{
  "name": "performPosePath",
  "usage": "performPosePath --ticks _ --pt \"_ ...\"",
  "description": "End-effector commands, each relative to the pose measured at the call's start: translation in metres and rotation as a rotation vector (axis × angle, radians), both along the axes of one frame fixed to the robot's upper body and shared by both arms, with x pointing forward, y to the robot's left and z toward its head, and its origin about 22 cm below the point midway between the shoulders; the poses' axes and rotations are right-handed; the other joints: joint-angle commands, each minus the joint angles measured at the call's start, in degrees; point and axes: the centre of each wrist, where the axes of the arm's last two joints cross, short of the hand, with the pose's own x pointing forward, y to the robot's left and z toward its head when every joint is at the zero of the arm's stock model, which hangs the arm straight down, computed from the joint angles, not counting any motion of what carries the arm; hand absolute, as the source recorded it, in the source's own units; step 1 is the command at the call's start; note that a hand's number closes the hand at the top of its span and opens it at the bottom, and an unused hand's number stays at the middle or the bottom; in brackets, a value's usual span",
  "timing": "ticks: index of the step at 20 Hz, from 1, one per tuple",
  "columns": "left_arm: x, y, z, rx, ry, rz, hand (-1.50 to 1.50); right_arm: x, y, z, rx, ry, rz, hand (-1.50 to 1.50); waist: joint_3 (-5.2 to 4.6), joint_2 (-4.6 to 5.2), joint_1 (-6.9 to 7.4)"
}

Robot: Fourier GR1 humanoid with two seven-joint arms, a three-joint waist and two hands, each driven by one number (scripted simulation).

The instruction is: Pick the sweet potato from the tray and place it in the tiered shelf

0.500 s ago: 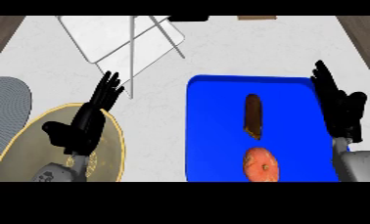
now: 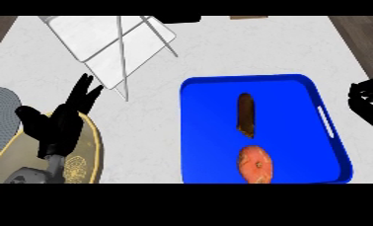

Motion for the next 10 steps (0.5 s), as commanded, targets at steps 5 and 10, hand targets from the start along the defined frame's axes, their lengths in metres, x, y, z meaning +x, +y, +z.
performPosePath --ticks 5,10 --pt "-0.019 0.025 -0.044 -0.005 0.285 0.097 0.0 -0.04 0.036 0.024 -0.05 0.053 0.011 -1.5 -0.82 0.71 0.39" --pt "-0.011 0.034 -0.035 -0.001 0.286 0.072 0.0 -0.063 0.07 0.05 -0.024 0.185 0.151 -1.5 -0.82 0.86 1.17"
